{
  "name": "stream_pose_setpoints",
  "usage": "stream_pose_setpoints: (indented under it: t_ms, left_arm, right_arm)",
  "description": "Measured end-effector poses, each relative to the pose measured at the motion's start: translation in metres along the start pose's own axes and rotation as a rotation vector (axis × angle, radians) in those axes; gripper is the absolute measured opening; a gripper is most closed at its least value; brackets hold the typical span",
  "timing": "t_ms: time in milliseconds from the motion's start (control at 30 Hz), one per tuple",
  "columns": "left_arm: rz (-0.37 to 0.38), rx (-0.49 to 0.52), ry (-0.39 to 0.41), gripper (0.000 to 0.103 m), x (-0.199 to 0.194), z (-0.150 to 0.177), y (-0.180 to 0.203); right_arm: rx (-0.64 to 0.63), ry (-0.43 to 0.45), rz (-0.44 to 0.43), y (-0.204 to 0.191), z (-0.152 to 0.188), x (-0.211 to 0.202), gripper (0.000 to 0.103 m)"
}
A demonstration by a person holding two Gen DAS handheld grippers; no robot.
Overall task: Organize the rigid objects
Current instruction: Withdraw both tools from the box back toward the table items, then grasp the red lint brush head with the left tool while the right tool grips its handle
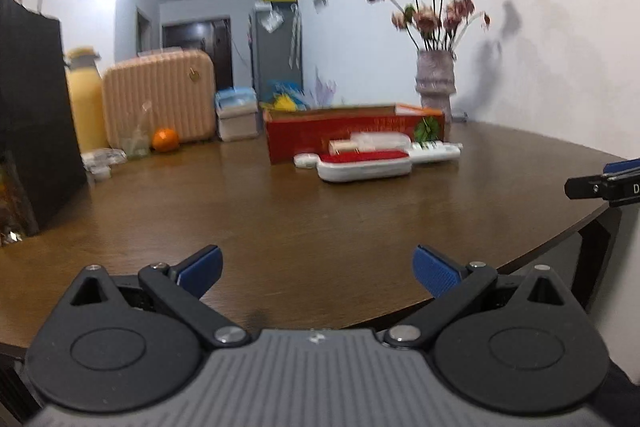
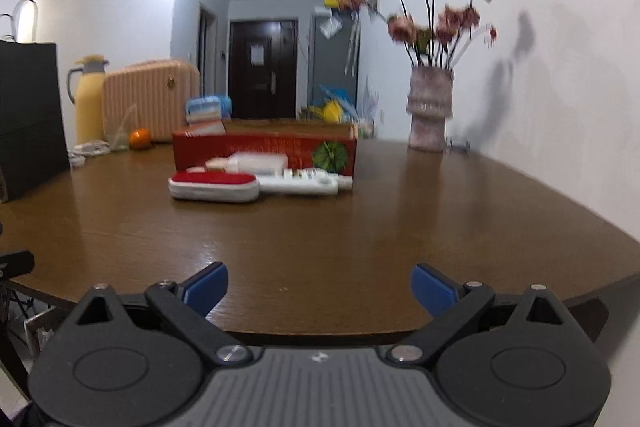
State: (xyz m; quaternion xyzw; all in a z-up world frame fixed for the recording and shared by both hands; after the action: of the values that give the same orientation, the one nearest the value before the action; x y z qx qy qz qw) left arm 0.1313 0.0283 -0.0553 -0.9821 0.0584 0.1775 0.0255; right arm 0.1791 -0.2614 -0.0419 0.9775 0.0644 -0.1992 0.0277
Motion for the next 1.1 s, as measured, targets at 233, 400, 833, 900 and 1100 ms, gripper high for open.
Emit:
stream_pose_setpoints:
  t_ms: [233, 400, 833, 900, 1100]
  left_arm:
    - [0.003, -0.014, -0.069, 0.103, 0.036, -0.018, -0.003]
    - [0.061, -0.053, -0.121, 0.103, 0.065, -0.032, -0.005]
    - [0.117, -0.022, -0.191, 0.103, 0.169, -0.094, -0.008]
    - [0.154, -0.045, -0.193, 0.102, 0.186, -0.101, -0.010]
    - [0.168, -0.129, -0.293, 0.073, 0.236, -0.109, -0.019]
  right_arm:
    - [0.062, -0.061, -0.040, 0.011, -0.018, 0.027, 0.103]
    - [0.161, -0.229, -0.139, 0.022, -0.025, 0.062, 0.103]
    - [0.170, -0.316, -0.118, 0.066, -0.070, 0.161, 0.096]
    - [0.184, -0.343, -0.106, 0.070, -0.077, 0.184, 0.085]
    - [0.197, -0.351, -0.169, 0.062, -0.099, 0.240, 0.075]
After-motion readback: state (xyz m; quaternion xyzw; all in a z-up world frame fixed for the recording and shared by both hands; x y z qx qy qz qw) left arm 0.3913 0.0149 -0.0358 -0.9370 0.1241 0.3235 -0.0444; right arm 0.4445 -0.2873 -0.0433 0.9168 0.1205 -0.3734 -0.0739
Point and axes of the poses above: each gripper's, at about its wrist camera, not at the fingertips, and x roughly the way its jaws point, y to its right, z to its underside, the point moved 6 cm from there along x, roughly the way its jaws point, and after that the axes turned 3 degrees about z, right-handed, at the moved point
